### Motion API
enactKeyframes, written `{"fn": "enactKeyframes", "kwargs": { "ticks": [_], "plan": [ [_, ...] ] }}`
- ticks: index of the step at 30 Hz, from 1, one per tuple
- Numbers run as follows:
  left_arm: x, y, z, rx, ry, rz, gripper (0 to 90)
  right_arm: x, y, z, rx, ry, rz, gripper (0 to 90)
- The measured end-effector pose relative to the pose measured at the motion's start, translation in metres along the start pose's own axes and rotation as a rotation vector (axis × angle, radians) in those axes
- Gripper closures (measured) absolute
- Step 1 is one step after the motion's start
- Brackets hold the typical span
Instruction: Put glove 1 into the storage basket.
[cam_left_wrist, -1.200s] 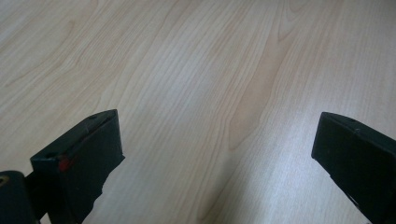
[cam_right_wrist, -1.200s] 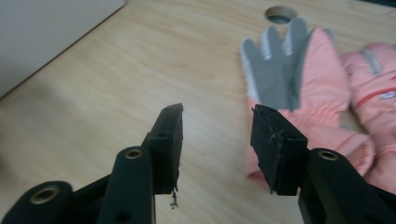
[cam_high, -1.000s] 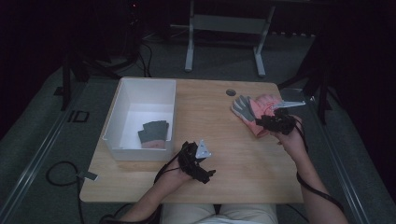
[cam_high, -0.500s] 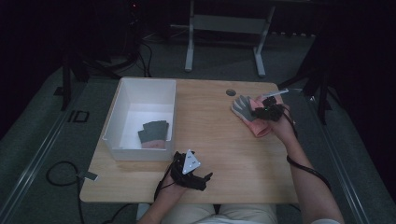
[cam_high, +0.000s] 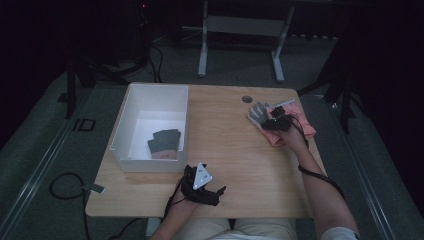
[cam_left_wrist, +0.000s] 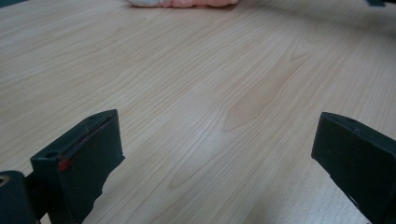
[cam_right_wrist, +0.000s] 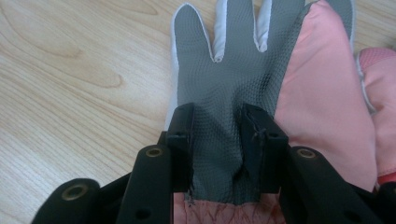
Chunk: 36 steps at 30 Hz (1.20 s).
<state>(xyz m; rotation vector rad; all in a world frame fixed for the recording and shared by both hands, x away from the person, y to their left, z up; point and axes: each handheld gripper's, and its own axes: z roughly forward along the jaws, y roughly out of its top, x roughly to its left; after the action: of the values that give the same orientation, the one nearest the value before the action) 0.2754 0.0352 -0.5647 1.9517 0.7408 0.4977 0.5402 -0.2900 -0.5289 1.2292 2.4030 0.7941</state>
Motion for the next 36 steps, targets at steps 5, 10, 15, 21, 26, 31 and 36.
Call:
{"fn": "enactKeyframes", "kwargs": {
  "ticks": [5,10,15,21,26,31,36],
  "plan": [
    [0.000,0.000,0.001,-0.005,0.005,0.015,1.6,0.003,0.000,0.002,0.017,-0.016,-0.020,70.1],
    [0.002,0.000,0.001,-0.008,-0.002,0.014,1.6,0.004,0.001,0.000,0.024,-0.019,0.024,79.5],
    [0.000,0.000,0.001,-0.005,-0.006,0.021,1.6,0.011,0.002,-0.012,-0.001,-0.026,0.064,86.4],
    [0.002,0.001,-0.002,-0.013,-0.006,0.011,1.6,0.041,0.002,-0.052,-0.116,0.001,0.139,87.1],
    [-0.001,0.002,-0.003,-0.029,-0.004,0.017,1.6,0.082,0.000,-0.096,-0.217,0.003,0.209,87.1],
    [-0.001,0.003,-0.005,-0.042,0.001,0.020,1.6,0.119,-0.014,-0.125,-0.289,0.009,0.294,87.1],
    [0.000,0.003,-0.006,-0.048,-0.010,0.010,1.6,0.142,-0.030,-0.132,-0.296,0.014,0.382,87.1]
  ]
}}
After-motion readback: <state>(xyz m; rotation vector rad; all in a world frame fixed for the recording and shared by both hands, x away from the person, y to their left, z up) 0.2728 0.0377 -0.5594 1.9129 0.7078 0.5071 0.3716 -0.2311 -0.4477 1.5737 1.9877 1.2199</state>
